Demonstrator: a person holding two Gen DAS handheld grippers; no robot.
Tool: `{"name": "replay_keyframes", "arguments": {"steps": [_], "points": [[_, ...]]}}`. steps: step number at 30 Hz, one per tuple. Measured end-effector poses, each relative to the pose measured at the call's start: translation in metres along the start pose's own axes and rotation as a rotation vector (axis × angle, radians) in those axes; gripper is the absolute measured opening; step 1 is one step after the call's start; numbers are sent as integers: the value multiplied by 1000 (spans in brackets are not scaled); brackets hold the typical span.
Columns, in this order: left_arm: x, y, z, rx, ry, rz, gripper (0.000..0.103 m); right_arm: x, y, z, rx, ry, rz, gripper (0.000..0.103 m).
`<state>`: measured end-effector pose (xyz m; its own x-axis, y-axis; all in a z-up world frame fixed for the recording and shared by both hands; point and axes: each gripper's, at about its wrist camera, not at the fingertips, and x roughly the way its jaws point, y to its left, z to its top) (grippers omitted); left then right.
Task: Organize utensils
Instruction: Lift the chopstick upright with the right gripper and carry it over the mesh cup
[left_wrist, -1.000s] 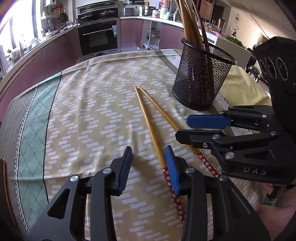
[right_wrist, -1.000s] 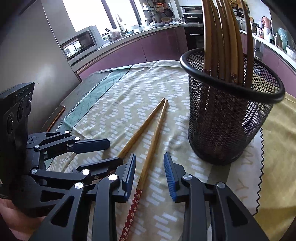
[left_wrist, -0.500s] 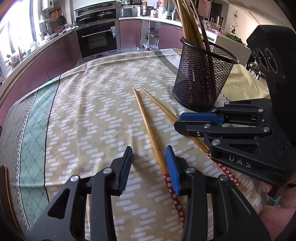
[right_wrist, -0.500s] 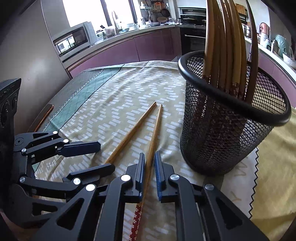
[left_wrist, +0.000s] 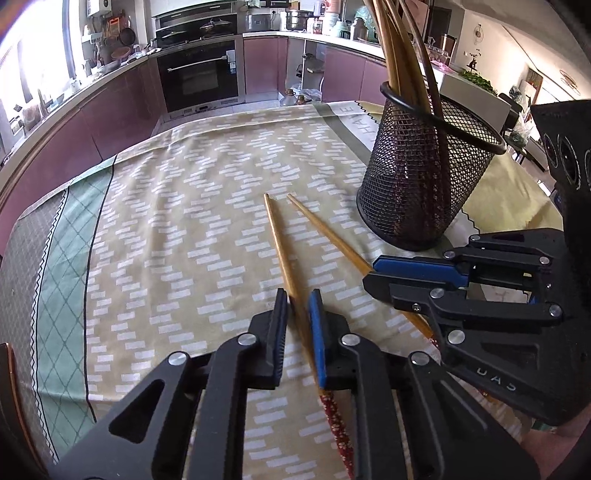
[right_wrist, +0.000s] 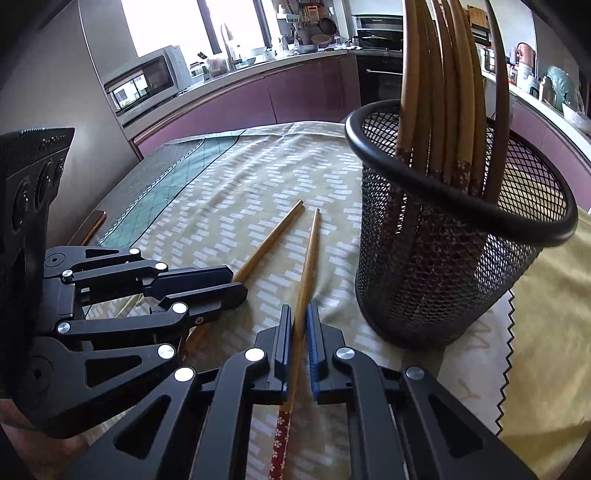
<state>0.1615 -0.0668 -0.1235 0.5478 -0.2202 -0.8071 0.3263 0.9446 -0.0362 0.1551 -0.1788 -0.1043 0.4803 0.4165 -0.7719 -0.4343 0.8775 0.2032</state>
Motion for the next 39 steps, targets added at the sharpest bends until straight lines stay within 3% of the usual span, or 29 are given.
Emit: {"name": "replay_keyframes", "arguments": {"steps": [9,39], "points": [[-5,10,-4,-72,-6,-27,7,-14,-10,-8,24,-22,28,6],[-84,7,-9,-90,-132,-132,7,-83,-4,-12,23,-188,124,6]]}}
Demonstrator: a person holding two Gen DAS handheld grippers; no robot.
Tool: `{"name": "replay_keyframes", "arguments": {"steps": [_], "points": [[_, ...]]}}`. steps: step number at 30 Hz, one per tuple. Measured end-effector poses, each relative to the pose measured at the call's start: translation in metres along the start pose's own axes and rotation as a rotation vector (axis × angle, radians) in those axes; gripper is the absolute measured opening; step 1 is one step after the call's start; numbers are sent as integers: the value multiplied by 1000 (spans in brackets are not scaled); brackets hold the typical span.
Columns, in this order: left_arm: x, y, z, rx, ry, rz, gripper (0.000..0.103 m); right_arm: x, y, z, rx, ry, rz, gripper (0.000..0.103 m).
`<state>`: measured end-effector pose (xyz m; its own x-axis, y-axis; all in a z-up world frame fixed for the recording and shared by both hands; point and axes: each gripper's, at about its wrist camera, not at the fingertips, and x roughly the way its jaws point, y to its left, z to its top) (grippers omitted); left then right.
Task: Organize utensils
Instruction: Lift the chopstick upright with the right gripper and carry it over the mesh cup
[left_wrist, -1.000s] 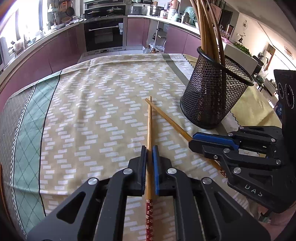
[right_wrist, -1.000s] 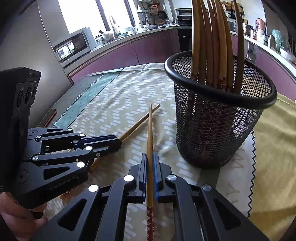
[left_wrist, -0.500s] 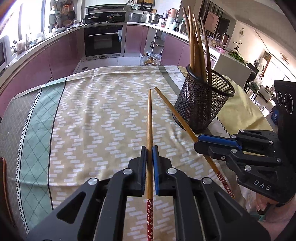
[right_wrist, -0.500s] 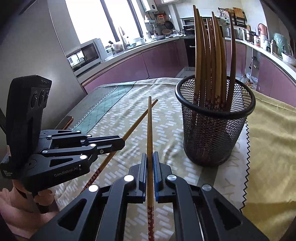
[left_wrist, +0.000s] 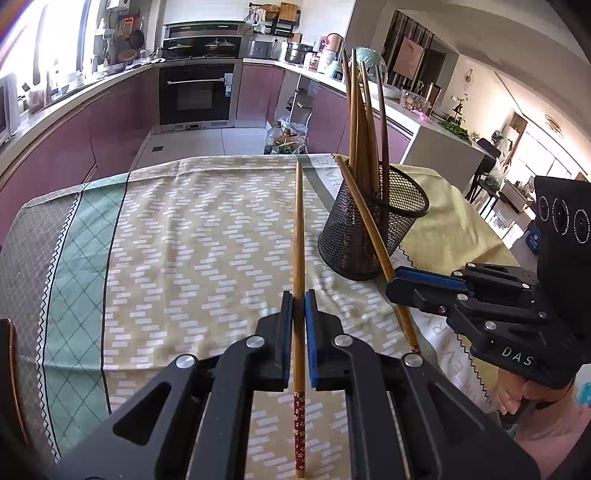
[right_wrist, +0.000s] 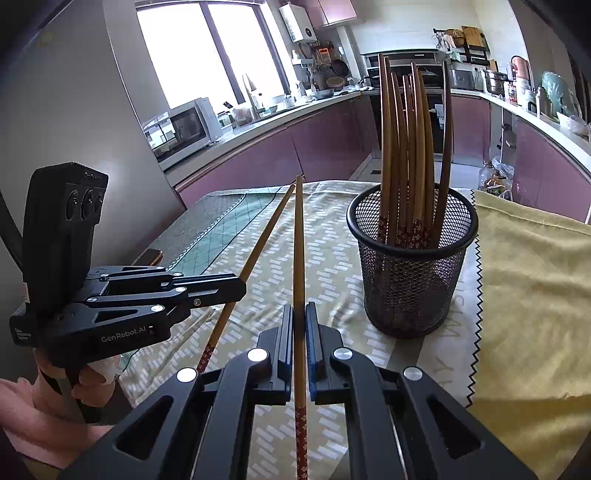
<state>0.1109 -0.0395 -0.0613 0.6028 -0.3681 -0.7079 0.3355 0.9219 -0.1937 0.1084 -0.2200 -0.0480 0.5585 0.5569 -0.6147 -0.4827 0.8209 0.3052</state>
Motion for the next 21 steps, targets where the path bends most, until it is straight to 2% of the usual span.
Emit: {"name": "replay_keyframes", "arguments": {"steps": [21], "points": [[-42,-11,17,4,-79,-128,7,-38,-16,13,23,-118,4,6]]}}
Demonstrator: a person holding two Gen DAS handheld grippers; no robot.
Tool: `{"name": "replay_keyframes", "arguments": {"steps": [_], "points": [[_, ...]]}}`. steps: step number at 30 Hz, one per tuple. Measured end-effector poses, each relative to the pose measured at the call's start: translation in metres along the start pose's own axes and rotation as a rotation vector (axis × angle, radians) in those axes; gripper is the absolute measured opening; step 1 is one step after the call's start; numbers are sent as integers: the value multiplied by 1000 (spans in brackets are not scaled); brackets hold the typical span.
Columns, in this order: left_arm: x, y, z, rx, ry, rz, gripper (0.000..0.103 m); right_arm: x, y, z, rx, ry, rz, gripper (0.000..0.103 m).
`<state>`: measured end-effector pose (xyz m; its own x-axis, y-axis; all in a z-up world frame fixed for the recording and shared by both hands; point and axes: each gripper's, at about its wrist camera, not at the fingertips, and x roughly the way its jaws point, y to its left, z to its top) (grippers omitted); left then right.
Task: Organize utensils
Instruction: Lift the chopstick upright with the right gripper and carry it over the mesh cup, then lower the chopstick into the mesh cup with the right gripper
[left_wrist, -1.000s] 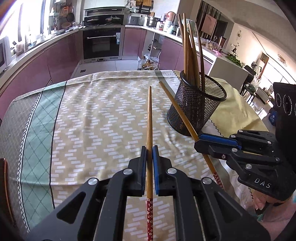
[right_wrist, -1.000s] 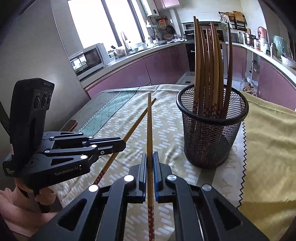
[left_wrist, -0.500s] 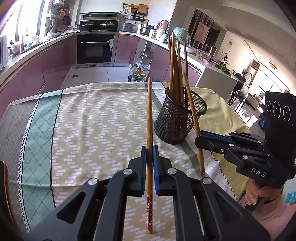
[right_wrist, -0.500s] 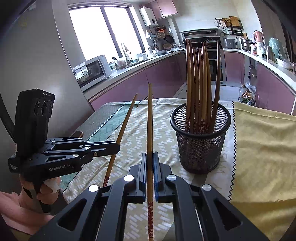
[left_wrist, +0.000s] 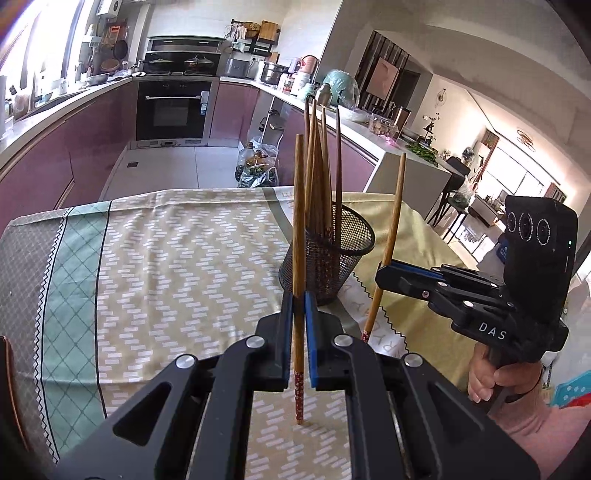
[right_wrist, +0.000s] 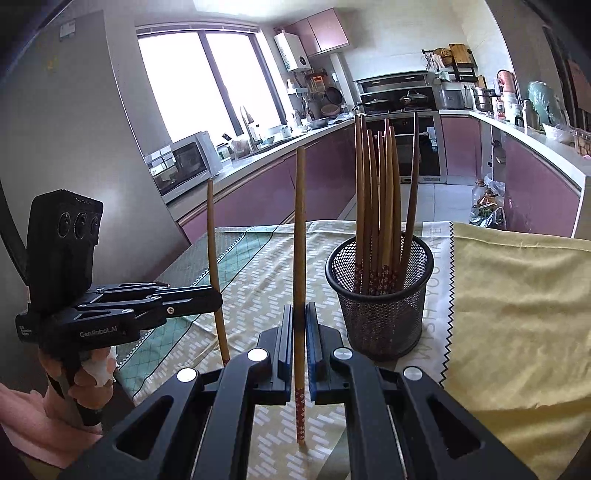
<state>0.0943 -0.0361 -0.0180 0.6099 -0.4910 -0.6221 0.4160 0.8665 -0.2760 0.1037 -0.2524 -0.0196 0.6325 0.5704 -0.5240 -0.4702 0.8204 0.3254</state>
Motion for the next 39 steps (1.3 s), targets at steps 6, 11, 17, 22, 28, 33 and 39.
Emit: {"name": "replay_keyframes", "arguments": {"steps": [6,11,17,22,28,33,39], "points": [[-6,-6,4,6,-19,-9,7,-8,-2,3,1,-24,-2,6],[-7,-9,7,13,-28,-12,7,-13,-3,5,-2,-42,-3,6],[-6,-13,10,24,-38,-3,7,-16,-2,8,-6,-57,-5,6],[-4,-15,12,33,-45,4,7,-19,-1,10,-12,-67,-9,6],[-4,-18,14,46,-53,9,7,-24,-1,13,-17,-79,-16,6],[-5,-21,17,54,-61,6,7,-29,0,16,-24,-91,-20,6],[-7,-25,21,68,-75,-1,7,-36,-1,20,-31,-109,-31,6]]}}
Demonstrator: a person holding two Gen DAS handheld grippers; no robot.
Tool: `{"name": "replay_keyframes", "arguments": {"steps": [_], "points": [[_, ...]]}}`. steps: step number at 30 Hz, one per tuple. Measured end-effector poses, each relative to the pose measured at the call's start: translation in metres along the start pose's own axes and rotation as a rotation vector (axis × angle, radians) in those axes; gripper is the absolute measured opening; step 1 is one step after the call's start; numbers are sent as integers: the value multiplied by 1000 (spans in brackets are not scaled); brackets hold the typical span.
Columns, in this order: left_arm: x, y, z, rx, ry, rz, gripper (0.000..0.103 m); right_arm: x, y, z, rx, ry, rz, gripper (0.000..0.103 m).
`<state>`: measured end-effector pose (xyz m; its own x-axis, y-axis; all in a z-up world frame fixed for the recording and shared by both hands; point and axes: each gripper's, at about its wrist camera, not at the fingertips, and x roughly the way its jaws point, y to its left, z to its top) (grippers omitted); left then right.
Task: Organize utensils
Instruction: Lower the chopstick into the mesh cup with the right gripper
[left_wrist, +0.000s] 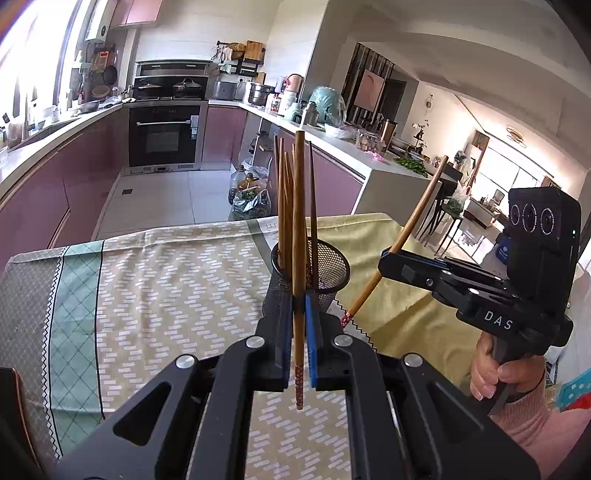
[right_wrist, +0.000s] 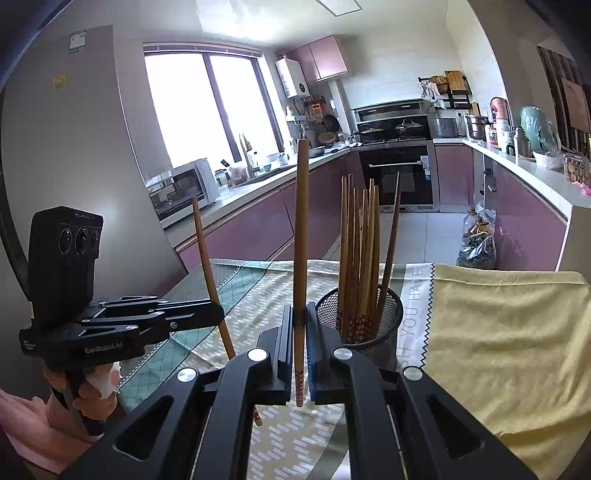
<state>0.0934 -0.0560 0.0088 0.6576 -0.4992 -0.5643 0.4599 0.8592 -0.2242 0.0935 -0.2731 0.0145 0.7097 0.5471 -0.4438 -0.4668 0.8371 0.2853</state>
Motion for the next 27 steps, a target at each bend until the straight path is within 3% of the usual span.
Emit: {"name": "replay_keyframes", "arguments": {"steps": [27], "points": [[1,-13,16,38,-27,1,7,-7,-3,14,-21,-34,-16,6]]}}
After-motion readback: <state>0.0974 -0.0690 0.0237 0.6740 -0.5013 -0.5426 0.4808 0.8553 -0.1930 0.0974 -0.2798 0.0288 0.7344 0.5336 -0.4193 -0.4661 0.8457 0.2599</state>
